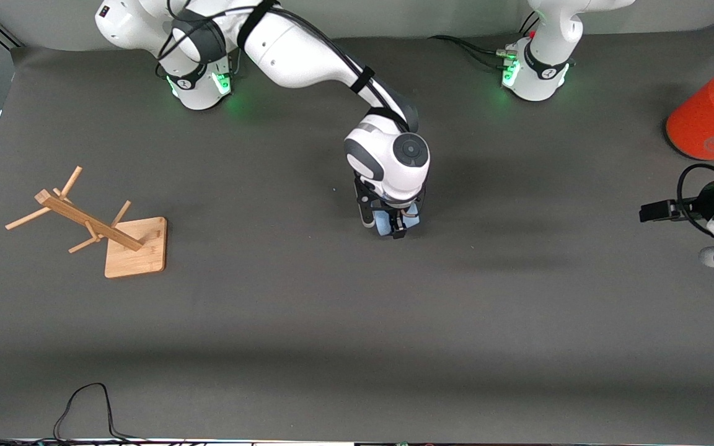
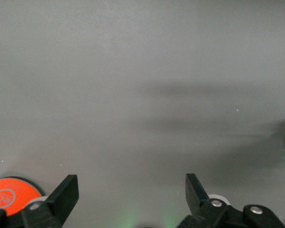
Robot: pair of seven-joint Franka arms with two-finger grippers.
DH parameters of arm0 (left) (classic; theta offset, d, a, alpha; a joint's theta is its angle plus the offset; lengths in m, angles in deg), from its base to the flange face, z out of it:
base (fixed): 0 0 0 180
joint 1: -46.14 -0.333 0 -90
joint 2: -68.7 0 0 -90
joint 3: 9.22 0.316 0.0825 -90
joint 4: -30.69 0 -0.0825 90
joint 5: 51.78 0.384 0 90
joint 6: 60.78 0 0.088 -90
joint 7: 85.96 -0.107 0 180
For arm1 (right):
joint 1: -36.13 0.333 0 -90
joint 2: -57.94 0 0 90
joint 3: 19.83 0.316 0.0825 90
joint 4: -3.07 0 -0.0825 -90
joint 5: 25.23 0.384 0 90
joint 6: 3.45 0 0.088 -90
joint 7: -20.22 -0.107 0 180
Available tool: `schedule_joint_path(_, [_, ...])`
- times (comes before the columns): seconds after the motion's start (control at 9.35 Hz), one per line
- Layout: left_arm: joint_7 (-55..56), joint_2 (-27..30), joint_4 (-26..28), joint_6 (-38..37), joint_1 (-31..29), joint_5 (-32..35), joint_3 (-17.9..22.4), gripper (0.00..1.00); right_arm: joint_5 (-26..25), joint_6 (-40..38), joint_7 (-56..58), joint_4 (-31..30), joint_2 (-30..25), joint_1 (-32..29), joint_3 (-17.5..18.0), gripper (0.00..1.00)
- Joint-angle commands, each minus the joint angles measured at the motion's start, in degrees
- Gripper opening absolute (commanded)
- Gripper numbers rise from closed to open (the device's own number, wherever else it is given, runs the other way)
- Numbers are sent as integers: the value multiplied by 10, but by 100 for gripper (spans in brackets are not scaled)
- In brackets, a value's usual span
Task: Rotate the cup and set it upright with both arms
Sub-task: 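Carry the blue cup to mid-table and lower it with the right gripper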
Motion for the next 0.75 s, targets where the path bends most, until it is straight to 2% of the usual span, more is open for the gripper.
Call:
schedule_joint_path(0.0, [39,-24,-35,-15,24,-2,5,100,-9,8,-34,23,22,5,-8,56])
schedule_joint_path(0.11, [42,-29,-43,-15,24,-2,0,100,-9,9,-40,22,23,5,-8,62])
schedule_joint_path(0.21, [42,-36,-47,-12,26,-3,-1,100,-9,13,-48,22,24,5,-8,98])
schedule_joint_path(0.64, [65,-58,-79,-11,29,-3,-13,100,-9,13,-51,21,20,5,-10,100])
